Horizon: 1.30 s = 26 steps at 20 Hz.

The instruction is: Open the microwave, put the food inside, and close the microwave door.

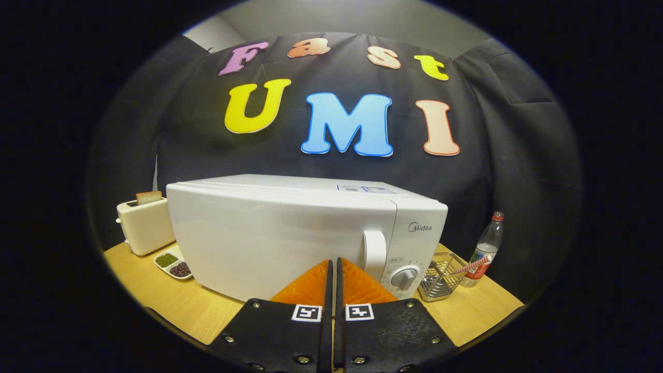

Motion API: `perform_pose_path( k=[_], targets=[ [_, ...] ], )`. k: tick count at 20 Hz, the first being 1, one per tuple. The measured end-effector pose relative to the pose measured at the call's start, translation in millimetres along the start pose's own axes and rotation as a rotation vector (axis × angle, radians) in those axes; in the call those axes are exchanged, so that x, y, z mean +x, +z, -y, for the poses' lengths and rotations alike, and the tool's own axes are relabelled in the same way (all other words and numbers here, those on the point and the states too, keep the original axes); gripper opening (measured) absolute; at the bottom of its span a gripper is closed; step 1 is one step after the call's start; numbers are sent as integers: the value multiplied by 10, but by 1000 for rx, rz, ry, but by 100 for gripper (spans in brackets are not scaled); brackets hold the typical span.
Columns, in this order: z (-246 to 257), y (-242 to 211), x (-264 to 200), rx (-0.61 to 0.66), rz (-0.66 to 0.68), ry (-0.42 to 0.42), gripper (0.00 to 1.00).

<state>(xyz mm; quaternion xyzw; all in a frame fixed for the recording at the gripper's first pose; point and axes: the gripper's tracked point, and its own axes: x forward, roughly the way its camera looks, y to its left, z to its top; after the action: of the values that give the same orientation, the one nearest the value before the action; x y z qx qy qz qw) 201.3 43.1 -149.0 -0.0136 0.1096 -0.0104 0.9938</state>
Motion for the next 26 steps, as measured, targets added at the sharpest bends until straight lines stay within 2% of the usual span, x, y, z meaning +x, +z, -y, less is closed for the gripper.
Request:
perform_pose_path(
  k=[3, 5, 8, 13, 18, 26],
  targets=[
    [-124, 118, -442, 91, 8, 105, 2],
    [-80, 285, -820, 122, 65, 131, 2],
    [-53, 433, -1290, 79, 143, 172, 2],
    [84, 381, -1784, 48, 165, 214, 2],
    [324, 543, -2136, 66, 197, 223, 2],
    [721, 790, -2498, 29, 249, 127, 2]
  ],
)
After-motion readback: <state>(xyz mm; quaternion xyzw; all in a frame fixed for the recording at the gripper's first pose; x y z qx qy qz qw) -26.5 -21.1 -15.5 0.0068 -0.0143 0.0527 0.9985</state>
